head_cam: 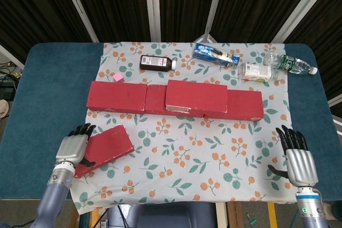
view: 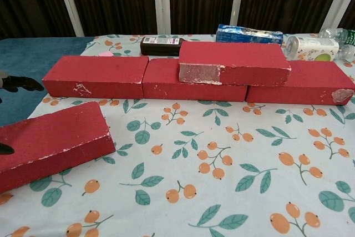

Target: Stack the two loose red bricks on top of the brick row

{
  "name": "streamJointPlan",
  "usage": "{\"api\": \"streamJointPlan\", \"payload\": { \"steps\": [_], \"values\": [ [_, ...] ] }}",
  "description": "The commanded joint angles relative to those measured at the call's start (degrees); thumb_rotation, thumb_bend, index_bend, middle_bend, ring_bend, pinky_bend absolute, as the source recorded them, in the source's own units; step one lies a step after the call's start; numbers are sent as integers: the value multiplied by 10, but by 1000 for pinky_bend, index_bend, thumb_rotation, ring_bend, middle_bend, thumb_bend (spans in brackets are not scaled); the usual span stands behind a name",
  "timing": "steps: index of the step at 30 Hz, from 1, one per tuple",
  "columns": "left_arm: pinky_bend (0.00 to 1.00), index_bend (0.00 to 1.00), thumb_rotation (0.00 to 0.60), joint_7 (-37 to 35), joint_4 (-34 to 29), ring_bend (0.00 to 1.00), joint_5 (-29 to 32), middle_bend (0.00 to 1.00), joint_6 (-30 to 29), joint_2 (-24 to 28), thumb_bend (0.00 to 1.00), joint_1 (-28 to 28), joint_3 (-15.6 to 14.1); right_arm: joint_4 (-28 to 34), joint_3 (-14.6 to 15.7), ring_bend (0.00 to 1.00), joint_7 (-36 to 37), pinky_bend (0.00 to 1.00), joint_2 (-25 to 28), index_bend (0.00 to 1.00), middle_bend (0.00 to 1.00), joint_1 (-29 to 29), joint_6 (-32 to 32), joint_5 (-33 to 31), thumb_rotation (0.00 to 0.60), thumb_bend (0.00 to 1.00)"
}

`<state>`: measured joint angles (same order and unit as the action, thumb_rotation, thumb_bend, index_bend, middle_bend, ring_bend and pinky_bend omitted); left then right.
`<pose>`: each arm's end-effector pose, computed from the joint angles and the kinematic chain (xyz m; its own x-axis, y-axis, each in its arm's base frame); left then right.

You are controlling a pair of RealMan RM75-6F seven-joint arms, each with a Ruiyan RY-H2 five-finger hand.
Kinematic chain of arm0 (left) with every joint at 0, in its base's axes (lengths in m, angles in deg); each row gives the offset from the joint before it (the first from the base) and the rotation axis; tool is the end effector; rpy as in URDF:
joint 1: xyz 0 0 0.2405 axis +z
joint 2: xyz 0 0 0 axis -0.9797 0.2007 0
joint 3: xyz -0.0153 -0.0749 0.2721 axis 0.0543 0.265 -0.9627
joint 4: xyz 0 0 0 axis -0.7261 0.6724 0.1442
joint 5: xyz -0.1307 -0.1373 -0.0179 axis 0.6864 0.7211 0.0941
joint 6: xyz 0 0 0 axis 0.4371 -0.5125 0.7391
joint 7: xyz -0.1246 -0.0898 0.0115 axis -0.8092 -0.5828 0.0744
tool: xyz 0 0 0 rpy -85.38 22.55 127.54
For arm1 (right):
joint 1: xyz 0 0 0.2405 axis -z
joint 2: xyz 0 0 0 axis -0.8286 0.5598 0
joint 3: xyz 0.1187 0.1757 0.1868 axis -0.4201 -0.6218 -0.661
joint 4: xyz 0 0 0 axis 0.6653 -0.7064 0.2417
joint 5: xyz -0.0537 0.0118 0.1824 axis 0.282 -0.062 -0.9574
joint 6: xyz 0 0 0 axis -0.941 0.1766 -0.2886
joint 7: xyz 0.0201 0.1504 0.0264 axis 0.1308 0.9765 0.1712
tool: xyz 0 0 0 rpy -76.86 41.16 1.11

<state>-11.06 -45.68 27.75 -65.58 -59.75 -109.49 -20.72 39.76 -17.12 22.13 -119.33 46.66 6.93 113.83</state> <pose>-0.1992 0.2616 0.0781 0.3820 0.4879 0.7849 0.8765 0.0780 -0.4751 -0.3145 -0.1983 0.1407 0.3735 -0.0648 0.9254 -0.9263 0.0280 0.3759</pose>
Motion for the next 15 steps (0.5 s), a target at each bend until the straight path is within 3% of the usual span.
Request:
{"api": "streamJointPlan", "payload": {
  "steps": [1, 15],
  "values": [
    [138, 0, 600, 12, 4, 0, 14, 0, -9, -14, 0, -14, -2, 0, -3, 0, 1, 0, 1, 0, 0, 2, -2, 0, 600, 153],
    [138, 0, 600, 30, 14, 0, 47, 0, -40, -57, 0, -49, -10, 1, -14, 0, 13, 0, 5, 0, 0, 9, -12, 3, 600, 153]
  ]
}}
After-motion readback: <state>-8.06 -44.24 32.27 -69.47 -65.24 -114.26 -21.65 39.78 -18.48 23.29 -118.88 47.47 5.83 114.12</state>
